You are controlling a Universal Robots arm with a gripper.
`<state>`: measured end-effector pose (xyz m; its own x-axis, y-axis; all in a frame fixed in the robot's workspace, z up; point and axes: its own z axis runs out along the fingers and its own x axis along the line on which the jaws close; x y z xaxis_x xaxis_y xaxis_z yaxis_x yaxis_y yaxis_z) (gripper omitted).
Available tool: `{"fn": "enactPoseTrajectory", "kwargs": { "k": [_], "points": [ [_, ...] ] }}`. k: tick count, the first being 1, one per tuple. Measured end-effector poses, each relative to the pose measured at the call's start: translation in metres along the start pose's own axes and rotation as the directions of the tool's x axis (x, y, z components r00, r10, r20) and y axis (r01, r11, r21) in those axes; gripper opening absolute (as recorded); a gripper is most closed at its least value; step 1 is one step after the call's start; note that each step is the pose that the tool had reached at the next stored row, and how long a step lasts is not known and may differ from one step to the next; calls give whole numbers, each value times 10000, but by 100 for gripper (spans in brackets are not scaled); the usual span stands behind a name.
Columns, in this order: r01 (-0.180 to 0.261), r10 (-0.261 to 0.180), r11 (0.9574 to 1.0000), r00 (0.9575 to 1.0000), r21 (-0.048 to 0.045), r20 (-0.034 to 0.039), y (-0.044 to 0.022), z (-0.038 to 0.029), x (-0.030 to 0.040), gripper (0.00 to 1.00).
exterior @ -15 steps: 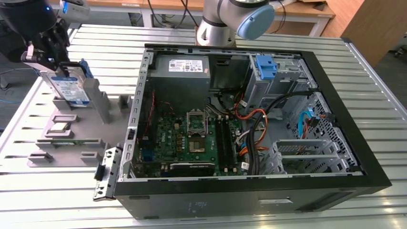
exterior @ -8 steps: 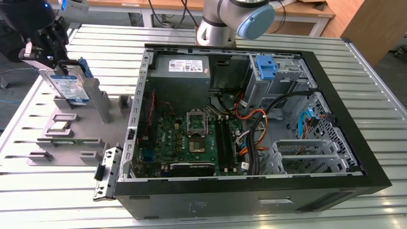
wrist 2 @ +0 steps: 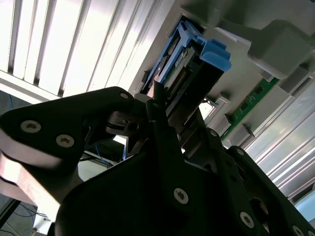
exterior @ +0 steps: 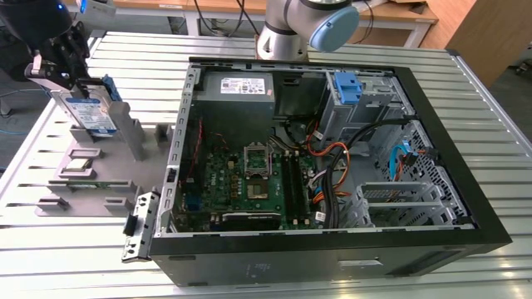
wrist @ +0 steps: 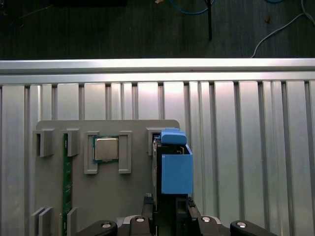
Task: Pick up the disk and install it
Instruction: 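Pick up the disk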
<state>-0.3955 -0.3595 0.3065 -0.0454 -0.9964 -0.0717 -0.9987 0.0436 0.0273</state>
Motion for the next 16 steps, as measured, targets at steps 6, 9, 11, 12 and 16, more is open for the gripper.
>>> {"fn": "enactPoseTrajectory", "kwargs": {
  "k": [6,9,11,12,16],
  "points": [
    [0,0,10000,10000,-1,0,1,-48,-4,35],
    [0,0,10000,10000,0,0,3,-105,-8,35],
    [0,0,10000,10000,0,0,4,-143,-10,35],
    [0,0,10000,10000,0,0,5,-162,-12,35],
    [0,0,10000,10000,2,2,5,-175,-13,35]
  ]
}}
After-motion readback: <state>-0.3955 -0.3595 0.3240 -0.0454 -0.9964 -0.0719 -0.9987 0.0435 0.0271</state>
